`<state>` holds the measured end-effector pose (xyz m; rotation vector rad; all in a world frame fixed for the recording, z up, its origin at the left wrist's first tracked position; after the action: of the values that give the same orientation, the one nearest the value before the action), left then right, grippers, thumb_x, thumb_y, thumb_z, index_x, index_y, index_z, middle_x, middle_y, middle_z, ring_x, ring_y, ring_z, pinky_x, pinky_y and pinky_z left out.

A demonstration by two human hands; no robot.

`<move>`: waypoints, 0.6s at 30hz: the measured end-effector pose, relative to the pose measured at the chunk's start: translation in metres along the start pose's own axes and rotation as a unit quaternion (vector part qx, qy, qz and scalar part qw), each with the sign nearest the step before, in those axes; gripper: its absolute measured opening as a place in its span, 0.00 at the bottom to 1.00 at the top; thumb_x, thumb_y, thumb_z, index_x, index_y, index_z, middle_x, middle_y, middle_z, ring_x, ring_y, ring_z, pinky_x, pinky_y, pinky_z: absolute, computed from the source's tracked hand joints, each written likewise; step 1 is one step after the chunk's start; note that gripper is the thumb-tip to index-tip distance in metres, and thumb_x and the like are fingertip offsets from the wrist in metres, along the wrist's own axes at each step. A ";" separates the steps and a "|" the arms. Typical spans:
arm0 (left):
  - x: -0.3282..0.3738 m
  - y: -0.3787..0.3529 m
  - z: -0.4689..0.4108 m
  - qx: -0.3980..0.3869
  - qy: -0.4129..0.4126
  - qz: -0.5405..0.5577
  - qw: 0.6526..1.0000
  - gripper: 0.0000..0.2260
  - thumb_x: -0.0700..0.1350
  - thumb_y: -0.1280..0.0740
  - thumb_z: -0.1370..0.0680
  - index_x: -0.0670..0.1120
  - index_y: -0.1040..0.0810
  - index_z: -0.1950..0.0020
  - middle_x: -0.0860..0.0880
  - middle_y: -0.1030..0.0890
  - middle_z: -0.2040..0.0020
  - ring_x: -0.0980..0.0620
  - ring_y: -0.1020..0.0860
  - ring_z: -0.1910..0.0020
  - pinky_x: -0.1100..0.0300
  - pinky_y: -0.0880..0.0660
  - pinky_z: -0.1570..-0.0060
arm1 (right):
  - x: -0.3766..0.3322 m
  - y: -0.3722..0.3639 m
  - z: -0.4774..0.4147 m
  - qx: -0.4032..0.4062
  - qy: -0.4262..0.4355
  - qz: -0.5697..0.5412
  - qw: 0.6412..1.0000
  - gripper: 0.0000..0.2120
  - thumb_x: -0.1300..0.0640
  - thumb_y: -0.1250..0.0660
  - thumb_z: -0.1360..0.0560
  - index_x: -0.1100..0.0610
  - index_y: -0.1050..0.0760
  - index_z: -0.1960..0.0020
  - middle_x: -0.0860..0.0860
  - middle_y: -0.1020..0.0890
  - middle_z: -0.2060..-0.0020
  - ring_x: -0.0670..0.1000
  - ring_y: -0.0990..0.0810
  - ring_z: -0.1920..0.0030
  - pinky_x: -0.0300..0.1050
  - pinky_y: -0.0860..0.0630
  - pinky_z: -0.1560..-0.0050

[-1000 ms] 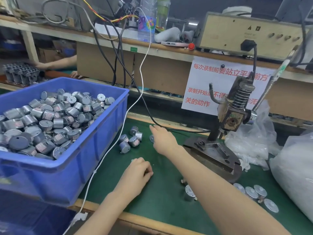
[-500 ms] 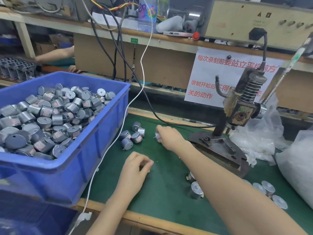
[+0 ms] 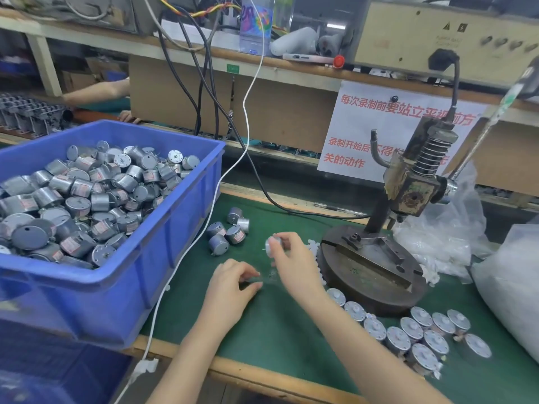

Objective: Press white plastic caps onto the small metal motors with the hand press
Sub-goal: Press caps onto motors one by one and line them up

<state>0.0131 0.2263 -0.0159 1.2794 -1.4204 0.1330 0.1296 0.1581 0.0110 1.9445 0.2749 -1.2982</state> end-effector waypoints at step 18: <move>-0.023 0.020 0.002 0.105 0.094 0.096 0.985 0.08 0.35 0.39 0.23 0.46 0.23 0.52 0.52 0.24 0.54 0.60 0.26 0.59 0.75 0.33 0.60 | 0.011 -0.044 0.039 -0.107 0.091 0.241 0.960 0.22 0.49 0.54 0.18 0.49 0.47 0.24 0.50 0.31 0.40 0.55 0.27 0.43 0.49 0.29 0.47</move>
<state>-0.0089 0.2466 -0.0224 1.2608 -1.3903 0.5334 0.0833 0.1582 -0.0270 1.7976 0.0227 -0.7436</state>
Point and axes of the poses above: each hand's wrist, its own z-axis away from the middle knuckle, its own y-axis out of the back of the hand, x = y × z, the point moved 10 cm from there along -z, towards the middle knuckle
